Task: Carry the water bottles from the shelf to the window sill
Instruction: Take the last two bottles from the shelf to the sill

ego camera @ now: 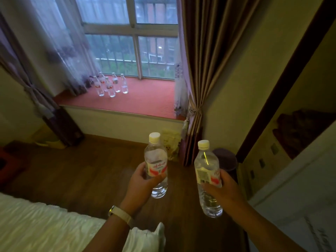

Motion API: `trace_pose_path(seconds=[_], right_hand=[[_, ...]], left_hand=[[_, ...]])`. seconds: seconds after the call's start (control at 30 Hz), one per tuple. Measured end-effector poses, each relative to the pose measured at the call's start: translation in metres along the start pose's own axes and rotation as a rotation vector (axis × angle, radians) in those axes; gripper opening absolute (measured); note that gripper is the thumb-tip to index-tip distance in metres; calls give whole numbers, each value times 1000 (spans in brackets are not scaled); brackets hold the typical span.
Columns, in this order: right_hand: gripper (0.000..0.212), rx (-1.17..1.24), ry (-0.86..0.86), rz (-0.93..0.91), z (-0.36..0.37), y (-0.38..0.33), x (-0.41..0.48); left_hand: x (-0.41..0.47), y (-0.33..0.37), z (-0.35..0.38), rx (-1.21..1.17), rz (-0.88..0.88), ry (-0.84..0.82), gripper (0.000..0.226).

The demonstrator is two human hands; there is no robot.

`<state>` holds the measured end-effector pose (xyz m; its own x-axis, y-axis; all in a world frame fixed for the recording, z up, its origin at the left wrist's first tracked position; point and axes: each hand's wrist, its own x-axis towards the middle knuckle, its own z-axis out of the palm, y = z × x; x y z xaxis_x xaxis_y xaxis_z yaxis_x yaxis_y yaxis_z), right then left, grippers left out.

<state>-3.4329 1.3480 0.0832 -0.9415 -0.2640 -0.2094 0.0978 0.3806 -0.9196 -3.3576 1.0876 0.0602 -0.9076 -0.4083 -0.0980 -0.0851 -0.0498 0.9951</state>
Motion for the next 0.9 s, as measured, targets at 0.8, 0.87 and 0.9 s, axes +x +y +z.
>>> trace_pose_path(seconds=[0.8,0.87,0.9], right_hand=[[31,95,-450,-71,77,-97,392],[31,118,-465,-82,83,-101,408],[34,127,-482,-81,87,-103,415]], left_hand=[[295,18,-30,-11,-100,464,80],[306,24,-31,-13,-111,456,83],[311,27,-33,-12,-119,456,82]])
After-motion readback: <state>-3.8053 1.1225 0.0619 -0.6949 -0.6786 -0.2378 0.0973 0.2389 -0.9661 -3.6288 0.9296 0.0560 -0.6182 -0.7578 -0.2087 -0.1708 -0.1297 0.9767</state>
